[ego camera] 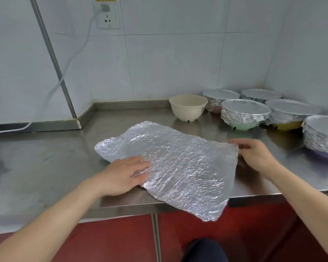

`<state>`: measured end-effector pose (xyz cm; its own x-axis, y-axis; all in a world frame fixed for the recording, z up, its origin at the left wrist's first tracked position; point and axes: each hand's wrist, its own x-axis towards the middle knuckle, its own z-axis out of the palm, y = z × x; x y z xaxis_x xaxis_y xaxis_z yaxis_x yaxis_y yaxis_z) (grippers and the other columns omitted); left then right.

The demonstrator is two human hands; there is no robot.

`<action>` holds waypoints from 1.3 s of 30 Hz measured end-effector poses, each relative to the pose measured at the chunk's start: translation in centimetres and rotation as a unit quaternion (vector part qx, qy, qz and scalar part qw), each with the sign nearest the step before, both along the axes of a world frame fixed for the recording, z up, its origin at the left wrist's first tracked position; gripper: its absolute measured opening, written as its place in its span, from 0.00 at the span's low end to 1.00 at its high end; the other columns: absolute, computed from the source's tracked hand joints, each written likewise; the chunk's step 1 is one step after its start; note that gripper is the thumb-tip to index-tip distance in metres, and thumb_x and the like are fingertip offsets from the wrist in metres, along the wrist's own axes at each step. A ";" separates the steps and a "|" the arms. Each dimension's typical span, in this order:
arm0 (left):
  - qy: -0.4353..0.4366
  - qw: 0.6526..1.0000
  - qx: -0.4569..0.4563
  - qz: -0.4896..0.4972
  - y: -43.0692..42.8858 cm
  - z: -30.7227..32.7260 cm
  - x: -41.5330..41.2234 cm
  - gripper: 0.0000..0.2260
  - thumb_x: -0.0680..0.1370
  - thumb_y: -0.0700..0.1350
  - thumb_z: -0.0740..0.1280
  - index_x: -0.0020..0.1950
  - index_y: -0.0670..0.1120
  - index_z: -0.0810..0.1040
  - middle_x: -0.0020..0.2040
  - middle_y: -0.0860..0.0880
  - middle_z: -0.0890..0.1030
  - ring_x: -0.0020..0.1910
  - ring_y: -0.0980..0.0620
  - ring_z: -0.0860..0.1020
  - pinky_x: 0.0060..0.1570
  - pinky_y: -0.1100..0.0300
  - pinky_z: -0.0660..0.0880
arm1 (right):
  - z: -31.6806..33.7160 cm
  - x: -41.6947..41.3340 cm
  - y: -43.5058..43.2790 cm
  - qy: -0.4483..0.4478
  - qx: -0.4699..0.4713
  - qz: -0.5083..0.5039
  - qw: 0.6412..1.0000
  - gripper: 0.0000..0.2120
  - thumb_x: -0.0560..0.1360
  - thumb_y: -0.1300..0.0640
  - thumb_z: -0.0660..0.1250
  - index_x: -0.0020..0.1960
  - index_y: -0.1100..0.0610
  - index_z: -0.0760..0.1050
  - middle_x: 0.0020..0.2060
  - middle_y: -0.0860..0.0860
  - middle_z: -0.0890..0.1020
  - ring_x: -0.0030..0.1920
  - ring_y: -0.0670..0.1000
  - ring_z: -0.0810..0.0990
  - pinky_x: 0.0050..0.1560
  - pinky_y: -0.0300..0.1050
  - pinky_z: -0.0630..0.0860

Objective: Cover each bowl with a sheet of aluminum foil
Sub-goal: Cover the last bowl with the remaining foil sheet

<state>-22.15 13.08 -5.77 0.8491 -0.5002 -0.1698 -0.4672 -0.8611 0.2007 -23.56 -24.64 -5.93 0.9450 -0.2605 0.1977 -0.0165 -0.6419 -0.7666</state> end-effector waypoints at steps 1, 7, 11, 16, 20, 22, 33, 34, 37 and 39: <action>-0.015 1.000 0.022 0.002 -0.3 -0.1 -0.2 0.48 0.60 0.81 0.34 0.76 0.64 0.56 0.79 0.53 0.55 0.77 0.56 0.52 0.75 0.56 0.50 | 0.1 -0.1 -0.3 -0.013 -0.001 -0.026 1.000 0.21 0.73 0.71 0.60 0.62 0.58 0.79 0.50 0.52 0.83 0.57 0.53 0.79 0.55 0.41 0.71; -0.073 0.989 0.127 0.010 -4.5 1.5 -3.1 0.33 0.74 0.72 0.42 0.72 0.58 0.64 0.67 0.44 0.68 0.69 0.44 0.64 0.66 0.50 0.63 | 2.5 -2.4 5.2 0.025 -0.148 0.155 0.976 0.20 0.78 0.51 0.65 0.69 0.47 0.71 0.69 0.46 0.73 0.69 0.47 0.70 0.67 0.41 0.64; -0.060 0.987 0.147 0.001 -7.8 2.6 -4.5 0.28 0.79 0.66 0.47 0.69 0.50 0.70 0.65 0.40 0.71 0.66 0.41 0.68 0.63 0.48 0.66 | 2.2 -4.1 11.2 0.143 -0.293 0.326 0.887 0.38 0.71 0.29 0.59 0.76 0.40 0.54 0.77 0.43 0.55 0.76 0.47 0.56 0.74 0.58 0.55; 0.074 0.997 -0.017 -0.019 -5.9 4.5 -4.1 0.23 0.82 0.58 0.55 0.75 0.51 0.64 0.71 0.51 0.71 0.68 0.52 0.70 0.68 0.56 0.65 | 1.5 -4.9 10.3 0.181 -0.360 0.348 0.847 0.44 0.69 0.30 0.65 0.77 0.39 0.47 0.78 0.40 0.46 0.77 0.44 0.43 0.75 0.60 0.46; 0.068 0.998 -0.004 0.001 -1.7 4.4 -2.3 0.20 0.81 0.52 0.60 0.74 0.58 0.64 0.73 0.61 0.64 0.71 0.58 0.65 0.70 0.62 0.60 | 0.9 -6.1 9.0 0.143 -0.384 0.323 0.853 0.47 0.67 0.30 0.67 0.77 0.39 0.48 0.78 0.41 0.46 0.77 0.44 0.43 0.75 0.58 0.48; 0.070 0.997 0.009 0.026 0.5 3.4 -1.2 0.20 0.82 0.52 0.59 0.74 0.59 0.64 0.74 0.60 0.63 0.72 0.57 0.63 0.71 0.62 0.58 | 0.0 -6.8 9.1 0.095 -0.413 0.303 0.854 0.47 0.66 0.28 0.66 0.77 0.41 0.49 0.78 0.43 0.48 0.77 0.46 0.46 0.75 0.56 0.50; -0.004 0.986 0.148 0.073 5.3 1.5 3.1 0.21 0.83 0.55 0.52 0.74 0.68 0.51 0.79 0.52 0.47 0.78 0.51 0.45 0.74 0.40 0.43 | -2.2 -8.7 12.7 -0.126 -0.416 0.281 0.856 0.10 0.78 0.45 0.56 0.54 0.43 0.74 0.50 0.38 0.78 0.49 0.45 0.75 0.49 0.48 0.68; -0.032 0.983 0.158 0.083 5.1 1.7 3.1 0.21 0.83 0.55 0.52 0.75 0.66 0.52 0.79 0.52 0.48 0.78 0.51 0.45 0.74 0.41 0.42 | -2.3 -8.8 13.0 -0.132 -0.418 0.279 0.854 0.10 0.80 0.46 0.55 0.53 0.44 0.74 0.49 0.38 0.78 0.48 0.46 0.75 0.49 0.48 0.68; -0.046 0.997 0.048 0.045 2.7 3.2 0.4 0.28 0.77 0.67 0.54 0.75 0.60 0.61 0.78 0.53 0.55 0.77 0.55 0.53 0.74 0.56 0.49 | -2.3 -8.5 13.7 -0.140 -0.433 0.256 0.853 0.15 0.82 0.45 0.49 0.50 0.46 0.75 0.46 0.40 0.79 0.45 0.49 0.75 0.45 0.48 0.67; 0.005 1.000 -0.025 -0.005 0.1 3.7 -2.9 0.36 0.70 0.74 0.57 0.74 0.58 0.63 0.76 0.59 0.60 0.74 0.58 0.59 0.74 0.59 0.55 | -2.2 -8.2 14.3 -0.138 -0.449 0.228 0.853 0.17 0.81 0.46 0.50 0.45 0.47 0.75 0.41 0.42 0.79 0.42 0.50 0.75 0.42 0.48 0.67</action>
<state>-25.01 13.16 -2.08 0.8423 -0.5167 -0.1533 -0.4735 -0.8453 0.2476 -31.76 -10.32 -8.17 0.7923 0.4956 0.3559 0.4937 -0.8635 0.1032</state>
